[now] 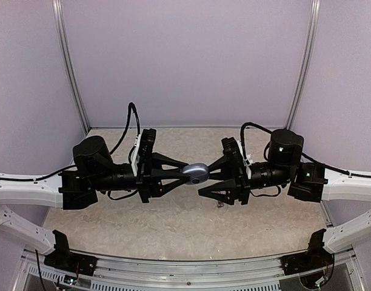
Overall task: Insert the wireless bluetooth earbuds into the charging case
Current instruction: Pass from the left arm to the right, then open the charging case, then move the left earbud to the center of the board.
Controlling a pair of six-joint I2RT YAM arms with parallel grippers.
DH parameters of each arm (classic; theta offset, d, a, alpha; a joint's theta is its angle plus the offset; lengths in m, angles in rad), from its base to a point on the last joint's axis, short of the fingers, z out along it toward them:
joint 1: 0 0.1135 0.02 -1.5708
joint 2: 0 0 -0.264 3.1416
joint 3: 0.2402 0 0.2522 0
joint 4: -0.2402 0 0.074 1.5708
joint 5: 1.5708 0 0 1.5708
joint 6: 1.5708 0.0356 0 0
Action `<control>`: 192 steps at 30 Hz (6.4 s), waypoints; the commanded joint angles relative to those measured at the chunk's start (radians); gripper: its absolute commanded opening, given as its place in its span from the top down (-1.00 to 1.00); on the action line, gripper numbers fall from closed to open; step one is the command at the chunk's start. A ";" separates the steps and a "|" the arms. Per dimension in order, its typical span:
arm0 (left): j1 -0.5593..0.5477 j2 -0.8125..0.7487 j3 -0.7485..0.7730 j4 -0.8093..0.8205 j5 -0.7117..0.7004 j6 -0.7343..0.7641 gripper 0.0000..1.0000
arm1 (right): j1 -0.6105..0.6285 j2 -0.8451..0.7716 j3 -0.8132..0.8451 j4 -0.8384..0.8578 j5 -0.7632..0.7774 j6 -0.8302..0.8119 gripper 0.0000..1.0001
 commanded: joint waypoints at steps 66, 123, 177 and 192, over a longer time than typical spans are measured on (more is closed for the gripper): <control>-0.007 0.055 0.000 0.150 -0.003 -0.021 0.55 | -0.035 0.005 -0.009 0.117 -0.066 0.078 0.35; 0.146 0.126 -0.014 0.054 -0.330 -0.179 -0.27 | -0.263 -0.188 -0.169 0.039 0.038 0.113 0.84; 0.087 0.914 0.521 -0.510 -0.377 -0.018 0.62 | -0.485 -0.322 -0.249 -0.079 0.063 0.198 0.80; 0.026 0.429 0.086 -0.685 -0.318 -0.159 0.61 | -0.486 -0.244 -0.251 0.007 -0.015 0.220 0.80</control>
